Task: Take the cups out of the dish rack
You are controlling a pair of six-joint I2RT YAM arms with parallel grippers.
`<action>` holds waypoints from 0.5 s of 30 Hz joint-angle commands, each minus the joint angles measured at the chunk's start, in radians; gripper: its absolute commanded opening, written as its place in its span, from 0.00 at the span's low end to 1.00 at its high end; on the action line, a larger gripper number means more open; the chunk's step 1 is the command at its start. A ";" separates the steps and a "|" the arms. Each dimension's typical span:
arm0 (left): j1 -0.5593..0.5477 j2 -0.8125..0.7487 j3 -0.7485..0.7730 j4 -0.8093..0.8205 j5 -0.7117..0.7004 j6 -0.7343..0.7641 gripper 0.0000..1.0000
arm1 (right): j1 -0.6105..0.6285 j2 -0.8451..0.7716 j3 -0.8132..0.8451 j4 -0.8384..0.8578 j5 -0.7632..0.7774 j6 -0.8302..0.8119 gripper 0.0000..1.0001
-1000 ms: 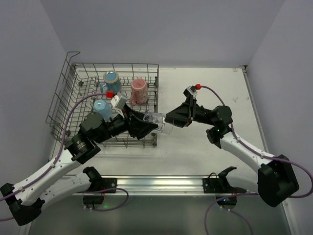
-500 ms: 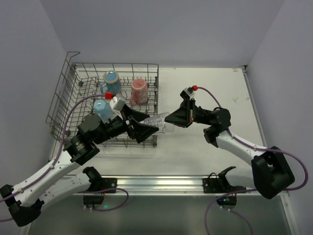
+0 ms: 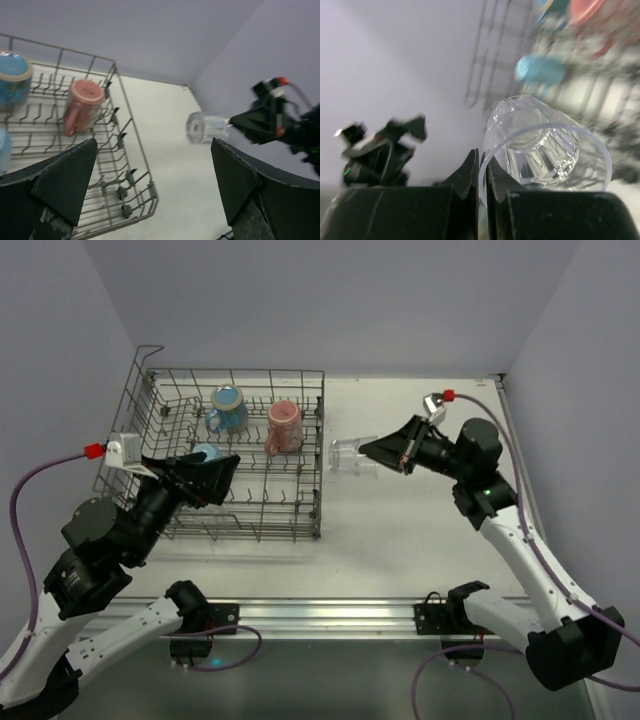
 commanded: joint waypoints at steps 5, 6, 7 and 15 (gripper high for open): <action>-0.006 0.101 0.049 -0.350 -0.310 -0.065 1.00 | -0.069 0.097 0.440 -1.000 1.006 -0.602 0.00; -0.006 0.102 0.048 -0.352 -0.310 -0.065 1.00 | -0.077 0.122 0.451 -1.019 1.055 -0.631 0.00; -0.006 0.102 0.045 -0.352 -0.308 -0.065 1.00 | -0.092 0.167 0.459 -1.034 1.086 -0.635 0.00; -0.006 0.118 0.042 -0.333 -0.256 -0.045 1.00 | -0.172 0.398 0.496 -1.037 1.250 -0.646 0.00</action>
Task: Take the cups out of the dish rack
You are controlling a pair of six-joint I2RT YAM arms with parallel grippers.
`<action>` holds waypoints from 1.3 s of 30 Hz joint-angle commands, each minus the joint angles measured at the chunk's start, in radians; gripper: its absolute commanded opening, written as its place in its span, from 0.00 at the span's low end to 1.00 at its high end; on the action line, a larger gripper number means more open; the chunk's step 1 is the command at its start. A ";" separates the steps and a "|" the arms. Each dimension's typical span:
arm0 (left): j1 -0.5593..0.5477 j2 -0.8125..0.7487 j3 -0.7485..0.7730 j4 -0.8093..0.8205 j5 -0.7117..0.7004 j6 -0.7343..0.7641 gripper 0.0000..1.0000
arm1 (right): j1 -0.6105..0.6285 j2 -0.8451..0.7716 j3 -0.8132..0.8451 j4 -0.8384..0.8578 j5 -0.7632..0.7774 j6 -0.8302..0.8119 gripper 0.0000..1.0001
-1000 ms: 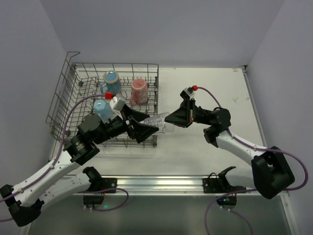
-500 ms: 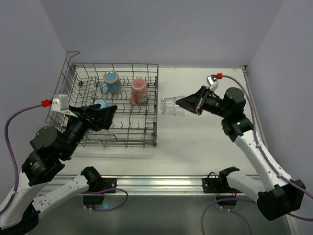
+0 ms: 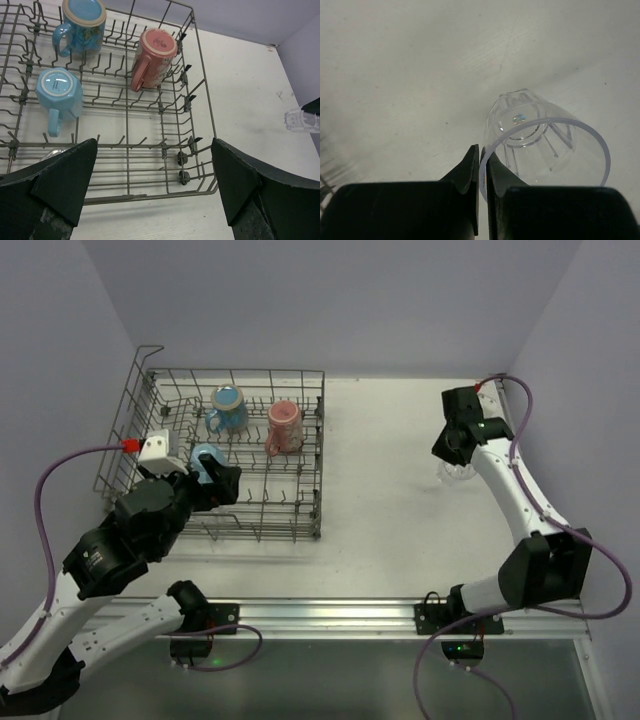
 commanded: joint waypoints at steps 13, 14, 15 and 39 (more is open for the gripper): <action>-0.004 0.132 0.023 -0.096 -0.129 -0.021 1.00 | -0.037 0.347 0.143 0.031 0.142 -0.065 0.00; -0.004 0.146 0.024 -0.104 -0.138 -0.023 1.00 | -0.041 0.361 0.149 0.034 0.133 -0.071 0.00; -0.004 0.150 0.026 -0.110 -0.149 -0.023 1.00 | -0.046 0.388 0.155 0.038 0.125 -0.073 0.00; 0.003 0.180 -0.022 -0.047 -0.147 -0.001 1.00 | -0.078 0.473 0.120 0.136 0.044 -0.100 0.24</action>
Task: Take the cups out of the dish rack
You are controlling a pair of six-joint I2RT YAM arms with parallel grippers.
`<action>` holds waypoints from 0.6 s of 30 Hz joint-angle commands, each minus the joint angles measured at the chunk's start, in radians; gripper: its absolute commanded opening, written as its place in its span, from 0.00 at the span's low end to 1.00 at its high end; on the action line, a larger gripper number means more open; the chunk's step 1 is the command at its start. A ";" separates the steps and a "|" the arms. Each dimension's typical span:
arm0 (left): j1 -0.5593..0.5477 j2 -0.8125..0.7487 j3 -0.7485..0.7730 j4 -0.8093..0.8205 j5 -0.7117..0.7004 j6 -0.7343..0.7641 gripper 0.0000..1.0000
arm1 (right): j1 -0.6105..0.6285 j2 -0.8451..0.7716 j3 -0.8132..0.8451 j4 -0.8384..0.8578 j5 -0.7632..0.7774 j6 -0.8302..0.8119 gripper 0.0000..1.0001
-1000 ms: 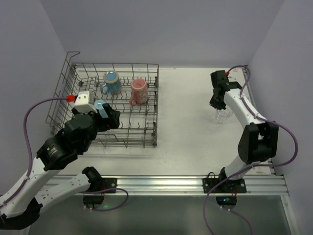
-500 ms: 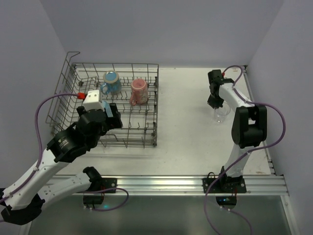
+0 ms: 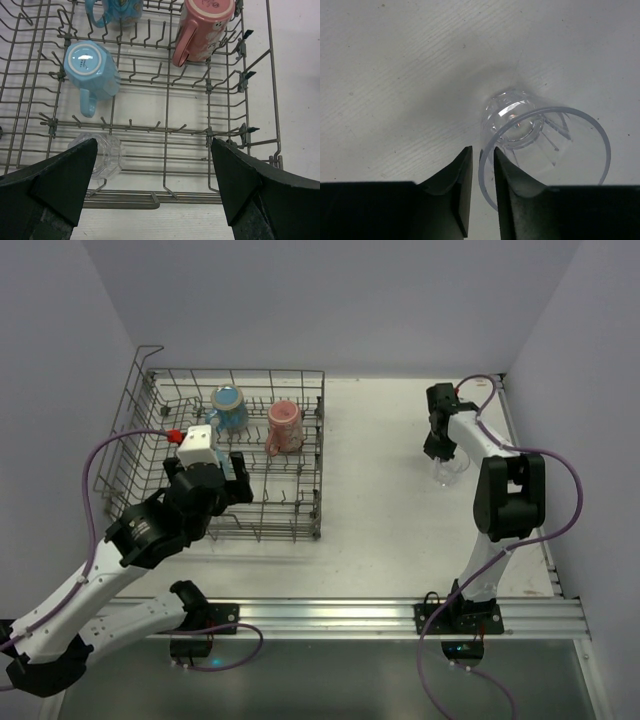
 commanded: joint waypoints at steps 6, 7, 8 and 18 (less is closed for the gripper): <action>0.063 0.061 0.045 0.018 0.012 0.027 1.00 | -0.007 -0.062 -0.040 0.037 -0.025 -0.008 0.40; 0.075 0.064 0.048 0.017 0.016 0.031 1.00 | -0.005 -0.072 -0.037 0.024 -0.024 -0.008 0.41; 0.099 0.066 0.054 0.014 0.018 0.035 1.00 | -0.005 -0.083 -0.042 0.021 -0.022 -0.005 0.47; 0.440 0.225 0.124 -0.066 0.208 0.154 1.00 | 0.027 -0.483 -0.106 -0.064 -0.007 -0.008 0.83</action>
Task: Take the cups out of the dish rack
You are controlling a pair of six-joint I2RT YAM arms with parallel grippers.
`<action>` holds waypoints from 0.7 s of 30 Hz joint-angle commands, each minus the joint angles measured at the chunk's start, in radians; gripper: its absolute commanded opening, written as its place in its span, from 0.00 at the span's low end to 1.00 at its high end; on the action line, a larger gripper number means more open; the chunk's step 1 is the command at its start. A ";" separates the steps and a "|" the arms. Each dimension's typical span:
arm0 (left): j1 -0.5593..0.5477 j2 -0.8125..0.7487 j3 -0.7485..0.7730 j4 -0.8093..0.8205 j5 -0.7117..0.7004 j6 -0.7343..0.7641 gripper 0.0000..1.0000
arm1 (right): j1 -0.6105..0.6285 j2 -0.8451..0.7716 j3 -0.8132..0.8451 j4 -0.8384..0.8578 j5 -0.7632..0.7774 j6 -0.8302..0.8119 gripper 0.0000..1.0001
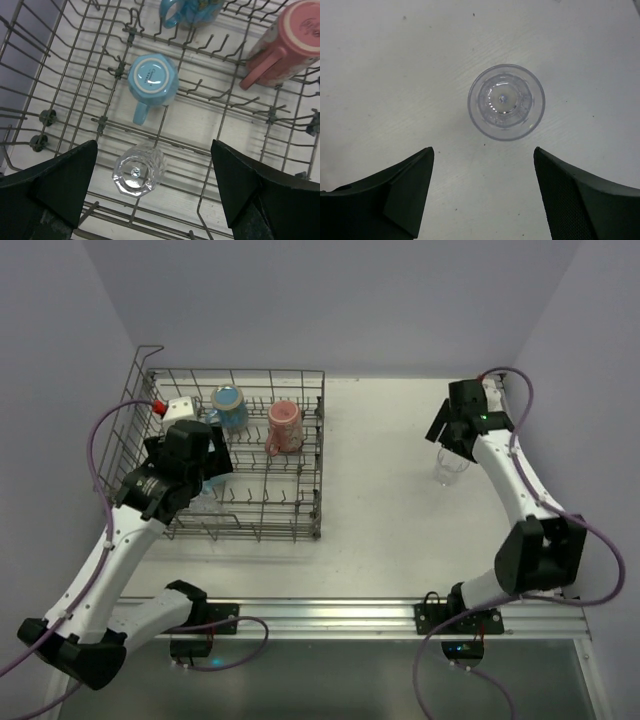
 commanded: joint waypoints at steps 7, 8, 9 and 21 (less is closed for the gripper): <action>0.148 0.171 0.021 -0.055 0.165 0.107 1.00 | 0.207 -0.367 0.009 -0.078 -0.095 -0.074 0.84; 0.151 0.176 0.018 -0.055 0.162 0.118 1.00 | 0.230 -0.386 0.002 -0.074 -0.131 -0.077 0.84; 0.153 0.179 0.016 -0.054 0.167 0.122 1.00 | 0.236 -0.421 -0.014 -0.060 -0.160 -0.077 0.84; 0.251 0.171 -0.140 -0.028 0.394 0.173 1.00 | 0.252 -0.633 -0.063 -0.046 -0.336 -0.145 0.84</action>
